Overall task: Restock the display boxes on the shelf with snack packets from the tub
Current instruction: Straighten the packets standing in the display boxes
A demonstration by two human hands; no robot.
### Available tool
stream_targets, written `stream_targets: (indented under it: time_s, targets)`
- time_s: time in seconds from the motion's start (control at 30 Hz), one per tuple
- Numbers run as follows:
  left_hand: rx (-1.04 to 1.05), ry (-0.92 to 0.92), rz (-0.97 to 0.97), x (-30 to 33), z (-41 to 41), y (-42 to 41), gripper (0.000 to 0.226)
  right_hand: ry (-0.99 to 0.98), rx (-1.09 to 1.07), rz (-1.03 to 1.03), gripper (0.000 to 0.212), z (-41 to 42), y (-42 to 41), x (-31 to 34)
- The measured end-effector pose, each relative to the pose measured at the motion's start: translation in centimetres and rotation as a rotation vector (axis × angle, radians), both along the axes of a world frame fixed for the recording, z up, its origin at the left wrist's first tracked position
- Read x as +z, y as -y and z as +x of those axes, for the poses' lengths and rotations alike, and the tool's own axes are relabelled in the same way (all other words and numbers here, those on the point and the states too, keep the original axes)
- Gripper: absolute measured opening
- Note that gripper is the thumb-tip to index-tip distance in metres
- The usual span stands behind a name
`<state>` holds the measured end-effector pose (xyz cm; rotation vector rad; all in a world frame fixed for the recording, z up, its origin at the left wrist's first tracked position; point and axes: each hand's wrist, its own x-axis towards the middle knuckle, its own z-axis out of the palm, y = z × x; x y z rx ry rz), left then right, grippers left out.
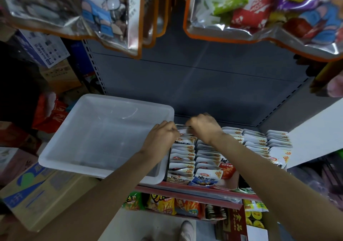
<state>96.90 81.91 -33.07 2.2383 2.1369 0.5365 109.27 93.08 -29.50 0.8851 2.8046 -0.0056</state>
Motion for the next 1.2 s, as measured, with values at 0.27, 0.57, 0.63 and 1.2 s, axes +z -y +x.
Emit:
stream_targets:
  time_s: [0.27,0.57,0.63,1.2]
  targets:
    - [0.172,0.195,-0.021,-0.4,0.6,0.2,0.038,0.019,-0.058,0.04,0.039,0.5,1.8,-0.5]
    - [-0.031,-0.203,-0.266,0.0,-0.1,0.0,0.077,-0.111,-0.029,-0.136,0.057,2.6,2.0,-1.3]
    - [-0.029,-0.219,-0.309,0.0,-0.1,0.0,0.076,0.011,0.04,-0.106,0.059,2.6,2.7,-1.5]
    - [0.331,0.461,-0.113,-0.1,0.4,-0.5,0.028,-0.183,-0.036,-0.005,0.057,1.8,0.0,-1.7]
